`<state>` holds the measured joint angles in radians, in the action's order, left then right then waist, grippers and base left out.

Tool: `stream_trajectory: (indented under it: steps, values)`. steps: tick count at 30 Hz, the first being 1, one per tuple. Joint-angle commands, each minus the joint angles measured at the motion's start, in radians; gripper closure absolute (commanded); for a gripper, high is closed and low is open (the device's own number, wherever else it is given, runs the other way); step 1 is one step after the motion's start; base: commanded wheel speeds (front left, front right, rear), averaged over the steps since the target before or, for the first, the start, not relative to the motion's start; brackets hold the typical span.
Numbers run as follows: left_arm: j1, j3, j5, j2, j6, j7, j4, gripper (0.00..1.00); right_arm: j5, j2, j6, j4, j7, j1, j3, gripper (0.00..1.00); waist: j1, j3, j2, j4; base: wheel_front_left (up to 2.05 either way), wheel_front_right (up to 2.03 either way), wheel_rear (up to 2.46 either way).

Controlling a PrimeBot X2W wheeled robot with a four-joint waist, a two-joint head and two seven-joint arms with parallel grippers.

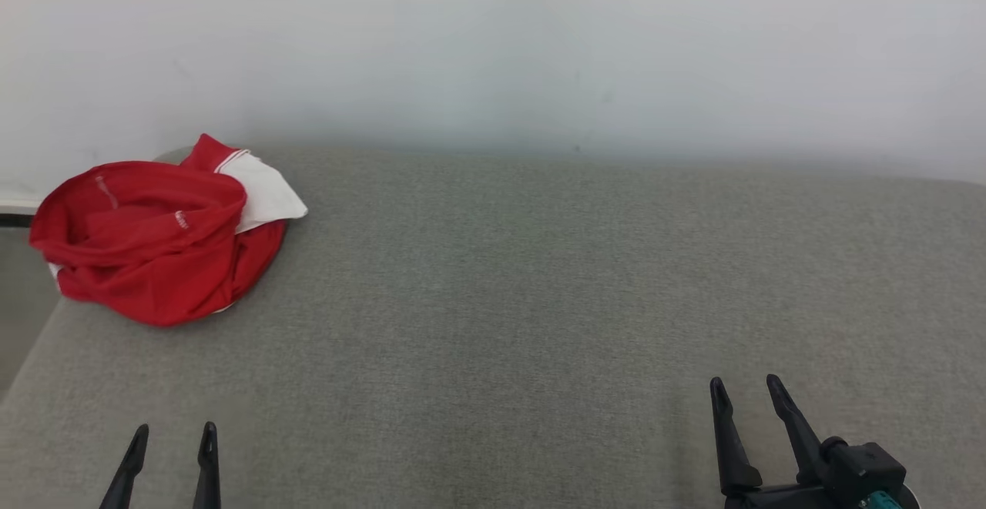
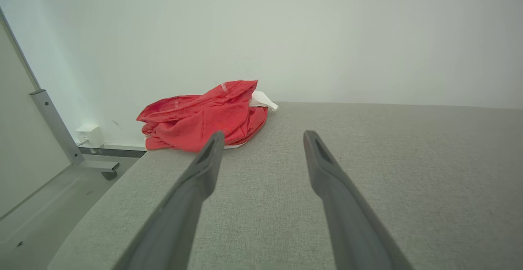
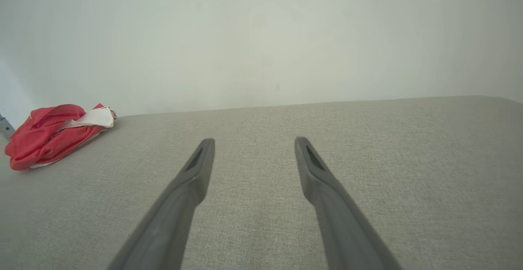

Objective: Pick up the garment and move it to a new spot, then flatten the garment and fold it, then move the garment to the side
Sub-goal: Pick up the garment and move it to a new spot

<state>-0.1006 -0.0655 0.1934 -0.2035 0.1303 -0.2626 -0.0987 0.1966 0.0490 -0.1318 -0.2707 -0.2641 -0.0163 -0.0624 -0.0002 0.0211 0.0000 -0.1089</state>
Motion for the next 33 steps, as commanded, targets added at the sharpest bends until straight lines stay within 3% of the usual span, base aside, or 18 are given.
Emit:
stream_trajectory:
  steps: [1,16,33]
  values:
    - [0.006,-0.006,-0.005,0.000,-0.005,-0.004,-0.005,0.00,0.004,0.002,0.002,0.003,-0.001,0.010,0.001,0.00,0.0002,-0.002,0.0000,-0.066,0.00,0.00,0.00]
    - [-0.006,-0.047,-0.030,0.023,-0.011,-0.004,-0.025,0.00,-0.011,0.002,0.002,-0.010,-0.001,0.005,-0.024,0.00,0.0002,-0.005,0.0000,-0.263,0.00,0.00,0.00]
    - [-0.011,-0.081,-0.046,0.037,-0.006,-0.004,-0.029,0.00,-0.003,0.002,0.002,-0.024,-0.001,-0.008,-0.046,0.00,0.0002,-0.007,0.0000,-0.353,0.00,0.00,0.00]
